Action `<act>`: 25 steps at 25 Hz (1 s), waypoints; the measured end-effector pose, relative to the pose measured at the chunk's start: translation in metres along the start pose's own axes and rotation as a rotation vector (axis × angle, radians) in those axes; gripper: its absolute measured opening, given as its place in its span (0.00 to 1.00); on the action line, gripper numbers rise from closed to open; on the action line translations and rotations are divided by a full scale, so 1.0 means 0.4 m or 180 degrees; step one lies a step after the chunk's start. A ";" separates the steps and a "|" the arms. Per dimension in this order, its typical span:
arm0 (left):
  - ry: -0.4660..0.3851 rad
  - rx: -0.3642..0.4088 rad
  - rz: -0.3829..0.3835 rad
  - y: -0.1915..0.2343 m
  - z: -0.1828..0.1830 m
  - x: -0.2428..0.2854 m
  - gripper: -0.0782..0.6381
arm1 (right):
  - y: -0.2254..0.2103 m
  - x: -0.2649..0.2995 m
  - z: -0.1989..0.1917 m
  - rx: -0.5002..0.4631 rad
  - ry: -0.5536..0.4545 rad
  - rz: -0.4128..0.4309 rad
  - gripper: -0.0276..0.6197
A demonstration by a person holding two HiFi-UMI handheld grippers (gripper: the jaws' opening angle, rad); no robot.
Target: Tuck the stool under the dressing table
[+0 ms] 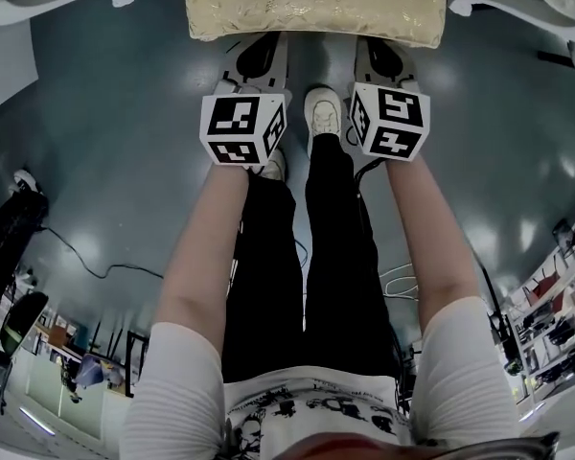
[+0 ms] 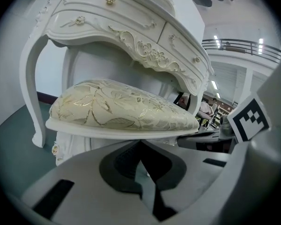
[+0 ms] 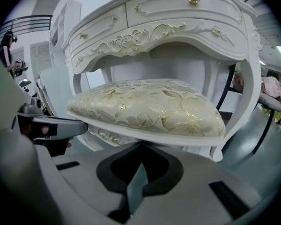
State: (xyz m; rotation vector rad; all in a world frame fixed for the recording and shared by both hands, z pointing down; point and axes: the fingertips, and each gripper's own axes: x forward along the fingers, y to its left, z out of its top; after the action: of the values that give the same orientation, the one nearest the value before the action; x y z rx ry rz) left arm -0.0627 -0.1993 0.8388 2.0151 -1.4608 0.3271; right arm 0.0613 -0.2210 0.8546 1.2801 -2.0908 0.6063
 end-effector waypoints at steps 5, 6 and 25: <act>-0.0077 0.0008 0.0028 0.024 0.053 0.058 0.13 | -0.026 0.059 0.060 -0.0169 -0.0162 0.0020 0.07; -0.0088 0.0009 0.0025 0.029 0.062 0.070 0.13 | -0.030 0.070 0.070 -0.0179 -0.0182 0.0022 0.07; -0.0240 0.0149 0.0092 0.134 0.218 0.232 0.13 | -0.074 0.262 0.251 -0.0363 -0.0313 0.0094 0.07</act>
State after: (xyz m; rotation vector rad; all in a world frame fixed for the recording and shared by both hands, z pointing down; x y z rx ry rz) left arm -0.0923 -0.3342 0.8386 2.0653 -1.5428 0.3032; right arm 0.0257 -0.3646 0.8586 1.2390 -2.1944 0.4377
